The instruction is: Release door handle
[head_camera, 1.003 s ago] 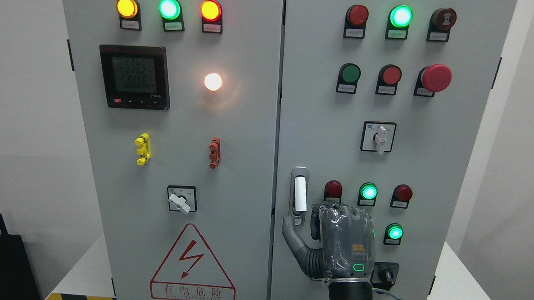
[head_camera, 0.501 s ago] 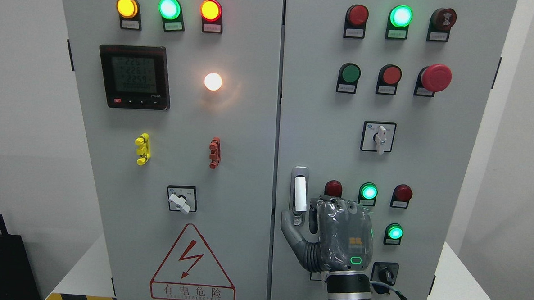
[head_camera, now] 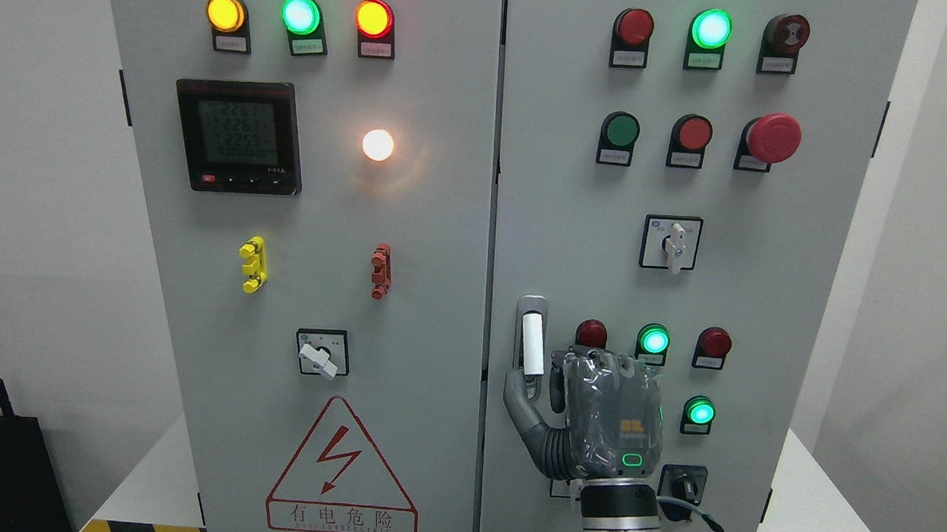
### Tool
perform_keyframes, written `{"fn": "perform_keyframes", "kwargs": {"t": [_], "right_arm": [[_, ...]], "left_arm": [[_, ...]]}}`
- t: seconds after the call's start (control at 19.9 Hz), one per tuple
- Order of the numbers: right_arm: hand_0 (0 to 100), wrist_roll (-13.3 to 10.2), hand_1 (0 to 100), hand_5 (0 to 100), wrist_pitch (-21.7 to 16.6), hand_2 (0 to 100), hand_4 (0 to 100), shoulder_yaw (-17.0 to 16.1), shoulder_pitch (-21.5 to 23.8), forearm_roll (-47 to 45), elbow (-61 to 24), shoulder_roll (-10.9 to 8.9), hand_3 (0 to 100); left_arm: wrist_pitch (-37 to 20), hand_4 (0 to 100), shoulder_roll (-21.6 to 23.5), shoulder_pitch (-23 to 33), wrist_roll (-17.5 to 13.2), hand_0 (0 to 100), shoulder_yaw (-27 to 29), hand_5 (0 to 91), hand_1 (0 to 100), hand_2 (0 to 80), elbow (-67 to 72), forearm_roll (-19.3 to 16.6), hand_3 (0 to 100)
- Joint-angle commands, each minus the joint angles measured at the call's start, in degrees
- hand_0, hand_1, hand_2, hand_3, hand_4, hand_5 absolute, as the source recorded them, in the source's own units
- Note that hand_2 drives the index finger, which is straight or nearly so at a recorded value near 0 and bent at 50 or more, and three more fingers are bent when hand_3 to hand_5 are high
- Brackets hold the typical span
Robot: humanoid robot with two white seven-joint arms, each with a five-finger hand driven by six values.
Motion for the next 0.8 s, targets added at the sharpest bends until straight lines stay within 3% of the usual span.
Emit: {"fn": "perform_keyframes", "kwargs": {"t": [0.0, 0.45, 0.75], "right_arm": [[41, -0.14, 45, 98, 0.12, 100, 100, -0.32, -0.01, 0.56, 0.28, 0.08, 100], [42, -0.14, 48, 98, 0.2, 100, 100, -0.76, 0.08, 0.56, 0.28, -0.01, 100], [48, -0.14, 44, 98, 0.2, 100, 100, -0.85, 0.08, 0.65, 0.19, -0.01, 100]], "left_arm": [[-0.02, 0, 0.0, 0.0, -0.02, 12, -0.7, 0.0, 39, 0.0, -0.88, -0.08, 0], [-0.02, 0, 0.0, 0.0, -0.02, 12, -0.7, 0.0, 39, 0.0, -0.88, 0.0, 0], [-0.02, 0, 0.0, 0.0, -0.02, 12, -0.7, 0.0, 39, 0.0, -0.88, 0.0, 0]]}}
